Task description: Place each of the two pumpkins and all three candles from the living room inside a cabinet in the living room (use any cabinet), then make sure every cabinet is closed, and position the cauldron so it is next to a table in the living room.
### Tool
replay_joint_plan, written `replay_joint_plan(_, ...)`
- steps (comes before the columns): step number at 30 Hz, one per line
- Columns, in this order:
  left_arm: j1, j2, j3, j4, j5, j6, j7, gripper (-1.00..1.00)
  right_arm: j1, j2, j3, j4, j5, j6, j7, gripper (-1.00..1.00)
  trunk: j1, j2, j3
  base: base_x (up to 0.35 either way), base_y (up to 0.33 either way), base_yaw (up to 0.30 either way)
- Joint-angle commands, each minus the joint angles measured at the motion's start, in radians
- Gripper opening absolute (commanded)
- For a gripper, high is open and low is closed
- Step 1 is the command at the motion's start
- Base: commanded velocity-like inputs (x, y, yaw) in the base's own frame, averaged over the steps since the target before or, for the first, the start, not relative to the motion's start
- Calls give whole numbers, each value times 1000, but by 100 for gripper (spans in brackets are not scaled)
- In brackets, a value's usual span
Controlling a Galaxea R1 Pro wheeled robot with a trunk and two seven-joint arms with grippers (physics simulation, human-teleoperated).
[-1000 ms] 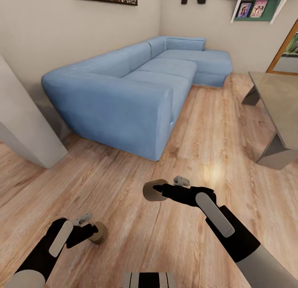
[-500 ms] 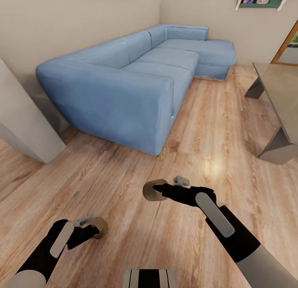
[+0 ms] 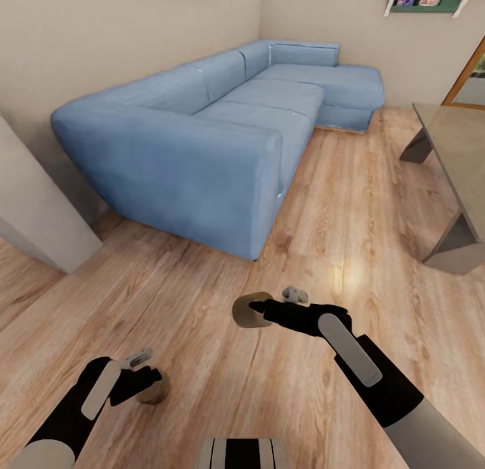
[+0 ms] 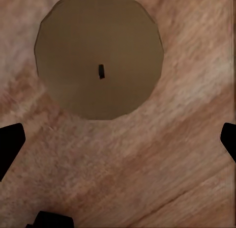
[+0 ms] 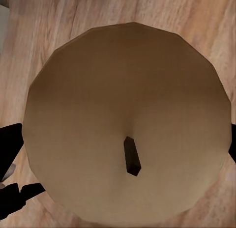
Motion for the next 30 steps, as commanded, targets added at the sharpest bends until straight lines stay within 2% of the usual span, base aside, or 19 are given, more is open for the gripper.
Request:
replay_joint_plan(1,0,0,1,-1,11,3,9,100,-1,-1,2,-1,-12,-2,-10,-100,0,0,-1,56,-30,0)
replay_joint_plan(12,0,0,-1,-2,9,3,9,100,-1,-1,2,-3,-12,-2,-10,-100,0,0,-1,71,-3,0)
replay_joint_plan(30,0,0,-1,-1,9,3,9,100,-1,-1,2,-5,-12,-2,-10,-100,0,0,-1,86,89,0)
